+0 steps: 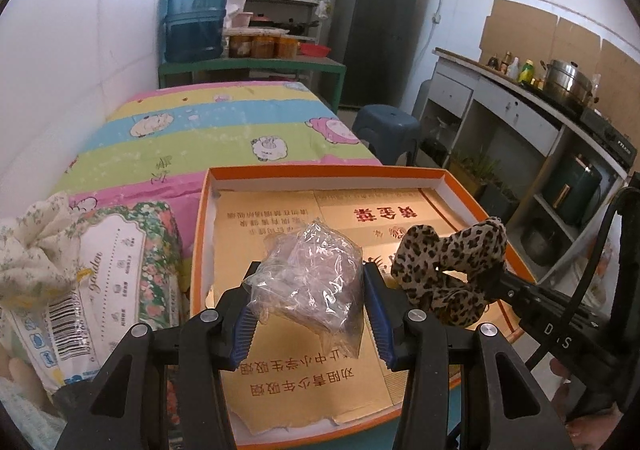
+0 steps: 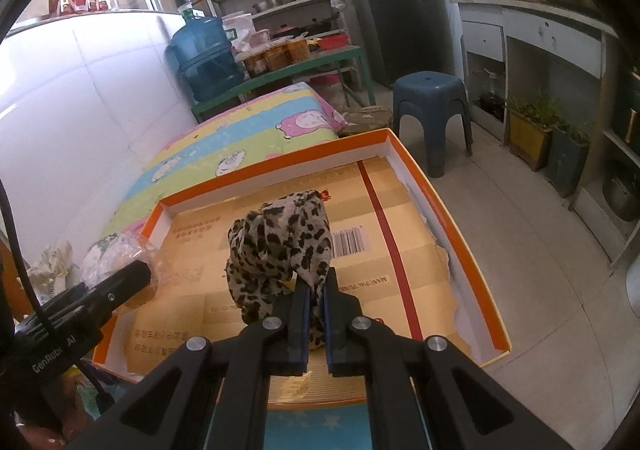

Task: Organize soft objects
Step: 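Carry the bag and scrunchie into the orange box lid and open both tools, then move the left tool to the white lace cloth while the right tool grasps the snack bag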

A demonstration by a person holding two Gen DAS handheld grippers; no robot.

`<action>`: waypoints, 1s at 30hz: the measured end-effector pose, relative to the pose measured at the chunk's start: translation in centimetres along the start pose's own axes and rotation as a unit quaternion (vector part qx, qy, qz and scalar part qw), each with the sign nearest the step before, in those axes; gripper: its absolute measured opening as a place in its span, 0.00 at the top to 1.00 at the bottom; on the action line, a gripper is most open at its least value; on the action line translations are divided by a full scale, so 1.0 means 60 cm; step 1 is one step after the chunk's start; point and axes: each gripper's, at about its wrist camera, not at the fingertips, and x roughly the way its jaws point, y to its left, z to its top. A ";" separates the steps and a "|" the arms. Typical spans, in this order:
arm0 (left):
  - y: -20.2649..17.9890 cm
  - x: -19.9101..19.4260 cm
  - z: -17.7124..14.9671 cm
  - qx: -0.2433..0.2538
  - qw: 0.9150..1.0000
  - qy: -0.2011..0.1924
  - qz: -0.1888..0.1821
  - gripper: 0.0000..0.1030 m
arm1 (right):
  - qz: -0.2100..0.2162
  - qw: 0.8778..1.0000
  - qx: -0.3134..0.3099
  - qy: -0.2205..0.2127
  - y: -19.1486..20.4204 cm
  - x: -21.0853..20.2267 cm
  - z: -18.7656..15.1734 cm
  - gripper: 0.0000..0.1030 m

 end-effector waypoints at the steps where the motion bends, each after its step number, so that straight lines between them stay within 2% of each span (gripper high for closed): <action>1: 0.000 0.001 -0.001 0.001 1.000 0.000 -0.001 0.52 | -0.001 1.000 0.000 0.001 0.000 0.000 -0.001 0.94; 5: 0.003 0.012 -0.006 -0.001 1.000 0.007 -0.023 0.51 | -0.003 1.000 0.006 0.004 -0.002 -0.001 -0.001 0.93; 7: 0.001 0.013 -0.008 0.000 0.999 0.014 -0.030 0.51 | -0.002 1.000 0.008 0.003 -0.003 -0.003 -0.001 0.88; 9: -0.001 0.009 -0.009 -0.003 0.999 0.012 -0.032 0.50 | -0.005 1.000 0.009 -0.001 -0.005 -0.007 -0.003 0.75; 11: 0.000 0.004 -0.010 -0.008 0.999 0.007 -0.041 0.45 | -0.002 1.000 0.015 -0.004 -0.009 -0.012 -0.004 0.39; 13: 0.004 -0.003 -0.011 -0.017 0.999 -0.001 -0.042 0.35 | 0.006 1.000 0.021 -0.009 -0.012 -0.019 -0.005 0.24; 16: 0.009 -0.014 -0.011 -0.029 0.998 -0.010 -0.049 0.29 | 0.005 0.999 0.023 -0.022 -0.015 -0.035 -0.005 0.24; 24: 0.022 -0.037 -0.024 -0.056 0.996 -0.025 -0.070 0.26 | 0.005 0.999 0.017 -0.029 -0.010 -0.054 -0.004 0.24; 30: 0.029 -0.075 -0.031 -0.058 0.993 -0.070 -0.081 0.25 | 0.014 0.999 0.021 -0.037 -0.006 -0.068 -0.005 0.24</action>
